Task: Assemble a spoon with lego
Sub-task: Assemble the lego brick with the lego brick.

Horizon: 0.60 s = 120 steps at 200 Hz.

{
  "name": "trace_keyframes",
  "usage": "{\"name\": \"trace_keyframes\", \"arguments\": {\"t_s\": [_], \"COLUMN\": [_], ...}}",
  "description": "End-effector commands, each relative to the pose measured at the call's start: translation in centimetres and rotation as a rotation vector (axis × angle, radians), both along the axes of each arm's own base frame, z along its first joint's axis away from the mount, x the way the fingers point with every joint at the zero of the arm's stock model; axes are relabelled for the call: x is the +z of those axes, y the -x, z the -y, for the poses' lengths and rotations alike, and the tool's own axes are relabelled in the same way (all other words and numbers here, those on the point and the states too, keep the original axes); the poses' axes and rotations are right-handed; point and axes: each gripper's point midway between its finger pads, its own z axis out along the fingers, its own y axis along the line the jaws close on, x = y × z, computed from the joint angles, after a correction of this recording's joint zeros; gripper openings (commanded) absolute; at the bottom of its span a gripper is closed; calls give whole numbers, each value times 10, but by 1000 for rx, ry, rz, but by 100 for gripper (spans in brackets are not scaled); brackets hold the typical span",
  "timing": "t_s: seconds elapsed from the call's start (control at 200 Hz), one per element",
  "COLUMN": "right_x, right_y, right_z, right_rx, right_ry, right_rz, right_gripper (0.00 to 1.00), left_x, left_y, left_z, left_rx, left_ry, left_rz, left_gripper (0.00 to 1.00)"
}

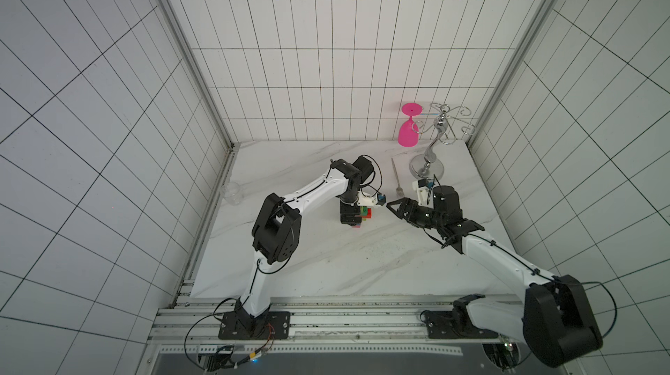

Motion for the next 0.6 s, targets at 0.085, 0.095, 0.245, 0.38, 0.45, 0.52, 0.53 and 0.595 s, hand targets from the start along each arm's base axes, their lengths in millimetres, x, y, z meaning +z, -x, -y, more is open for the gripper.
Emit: {"name": "trace_keyframes", "arguments": {"t_s": [0.085, 0.095, 0.245, 0.38, 0.45, 0.52, 0.53, 0.595], "right_x": [17, 18, 19, 26, 31, 36, 37, 41], "right_y": [1, 1, 3, 5, 4, 4, 4, 6], "right_z": [-3, -3, -6, -22, -28, -31, -32, -35], "right_rx": [50, 54, 112, 198, 233, 278, 285, 347], "right_ry": [32, 35, 150, 208, 262, 337, 346, 407], "right_rz": [48, 52, 95, 205, 297, 424, 443, 575], "right_gripper": [68, 68, 66, 65, 65, 66, 66, 67], "left_x": [64, 66, 104, 138, 159, 170, 170, 168], "left_y": [-4, -3, 16, 28, 31, 31, 32, 43], "left_z": [6, 6, -3, -21, -35, -49, -50, -54], "left_rx": [10, 12, 67, 193, 290, 407, 411, 425], "left_ry": [176, 183, 357, 586, 765, 945, 972, 1099], "left_rz": [63, 62, 35, 83, 133, 178, 183, 201], "left_gripper": [99, 99, 98, 99, 99, 99, 99, 99]}}
